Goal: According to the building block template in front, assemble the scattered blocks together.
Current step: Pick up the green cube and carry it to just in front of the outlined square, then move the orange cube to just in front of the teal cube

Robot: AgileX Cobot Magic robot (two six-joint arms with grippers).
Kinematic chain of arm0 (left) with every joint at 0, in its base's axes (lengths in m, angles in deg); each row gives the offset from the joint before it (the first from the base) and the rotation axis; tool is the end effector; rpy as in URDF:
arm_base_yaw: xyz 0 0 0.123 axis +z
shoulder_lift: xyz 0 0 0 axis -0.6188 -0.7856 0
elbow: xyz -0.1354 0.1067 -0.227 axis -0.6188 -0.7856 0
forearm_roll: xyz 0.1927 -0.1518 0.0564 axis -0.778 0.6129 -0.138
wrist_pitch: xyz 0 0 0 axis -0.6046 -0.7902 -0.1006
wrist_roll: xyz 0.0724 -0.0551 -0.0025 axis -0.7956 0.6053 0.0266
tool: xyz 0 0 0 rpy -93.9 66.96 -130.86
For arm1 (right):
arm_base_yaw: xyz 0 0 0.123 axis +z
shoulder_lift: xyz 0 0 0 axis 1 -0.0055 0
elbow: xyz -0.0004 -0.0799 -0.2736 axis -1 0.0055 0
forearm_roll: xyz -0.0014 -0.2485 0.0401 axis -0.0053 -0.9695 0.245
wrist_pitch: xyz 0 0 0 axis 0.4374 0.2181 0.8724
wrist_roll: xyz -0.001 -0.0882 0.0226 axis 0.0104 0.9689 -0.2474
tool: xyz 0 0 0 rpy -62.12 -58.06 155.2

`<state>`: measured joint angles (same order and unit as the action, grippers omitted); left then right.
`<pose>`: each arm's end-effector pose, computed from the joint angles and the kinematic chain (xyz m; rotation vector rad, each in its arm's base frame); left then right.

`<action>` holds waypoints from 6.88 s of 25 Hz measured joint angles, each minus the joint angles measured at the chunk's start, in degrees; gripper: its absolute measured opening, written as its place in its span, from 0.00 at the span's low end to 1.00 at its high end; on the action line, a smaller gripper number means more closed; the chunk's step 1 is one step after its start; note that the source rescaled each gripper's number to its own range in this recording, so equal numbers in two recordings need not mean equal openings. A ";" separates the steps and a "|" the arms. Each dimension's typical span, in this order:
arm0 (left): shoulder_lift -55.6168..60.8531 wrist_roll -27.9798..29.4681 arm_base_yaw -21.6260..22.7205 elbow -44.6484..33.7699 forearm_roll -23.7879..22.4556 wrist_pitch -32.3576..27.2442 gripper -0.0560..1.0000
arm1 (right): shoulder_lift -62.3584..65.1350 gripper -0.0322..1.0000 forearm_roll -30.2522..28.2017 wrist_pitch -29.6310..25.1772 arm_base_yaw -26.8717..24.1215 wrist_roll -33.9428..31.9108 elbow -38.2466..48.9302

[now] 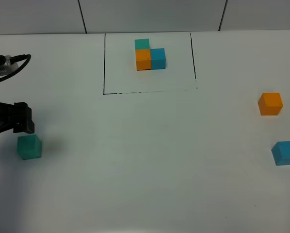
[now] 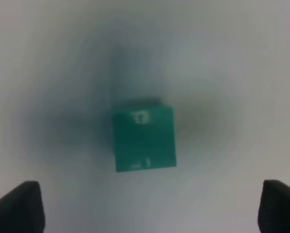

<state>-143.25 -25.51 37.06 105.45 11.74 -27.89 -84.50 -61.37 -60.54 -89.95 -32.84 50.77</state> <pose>0.2658 -0.0111 0.2185 -0.1453 2.7418 -0.1300 0.0033 0.0038 0.2768 -0.0420 2.0987 0.0294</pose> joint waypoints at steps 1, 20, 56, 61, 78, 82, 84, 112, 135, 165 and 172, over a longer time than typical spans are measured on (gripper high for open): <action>-1.15 0.19 0.00 0.00 0.00 0.47 1.00 | 0.00 0.84 0.00 0.00 0.00 0.00 0.00; -16.22 2.22 -1.23 3.82 -0.85 0.85 0.97 | 0.00 0.84 0.00 0.00 0.00 0.00 0.00; -22.26 -19.02 -6.53 16.72 -0.66 -12.07 0.06 | 0.00 0.70 0.00 0.00 0.00 -0.06 0.00; -24.00 -21.62 -16.14 25.30 -8.23 -14.13 0.06 | 0.00 0.68 0.00 0.00 0.00 -0.06 0.00; -51.85 -43.16 -34.03 64.00 -11.18 -26.78 0.06 | 0.00 0.68 0.03 0.00 0.00 -0.06 0.00; -55.55 -47.06 -34.81 68.04 -9.83 -27.11 0.06 | 0.00 0.67 0.07 0.00 0.00 -0.06 0.00; -56.51 -49.23 -34.85 69.34 -8.23 -27.11 0.06 | 0.00 0.67 0.07 0.00 0.00 -0.06 0.00; -59.62 -57.91 -34.92 70.89 -6.33 -23.83 0.06 | 0.00 0.67 0.07 0.00 0.00 -0.06 0.00; -53.54 -50.50 -35.05 70.76 -5.91 -26.98 0.89 | 0.00 0.67 0.14 0.00 0.00 -0.06 0.00; -39.97 -17.60 -18.33 68.59 -4.21 -31.02 0.84 | 0.00 0.67 0.53 0.00 0.00 -0.06 0.00; -30.54 -17.24 -13.64 57.05 -3.62 -30.83 0.80 | 0.00 0.67 0.58 0.00 0.00 -0.06 0.00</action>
<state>-173.80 -42.75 23.43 162.49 8.13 -58.73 -84.50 -60.79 -60.54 -89.95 -32.90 50.77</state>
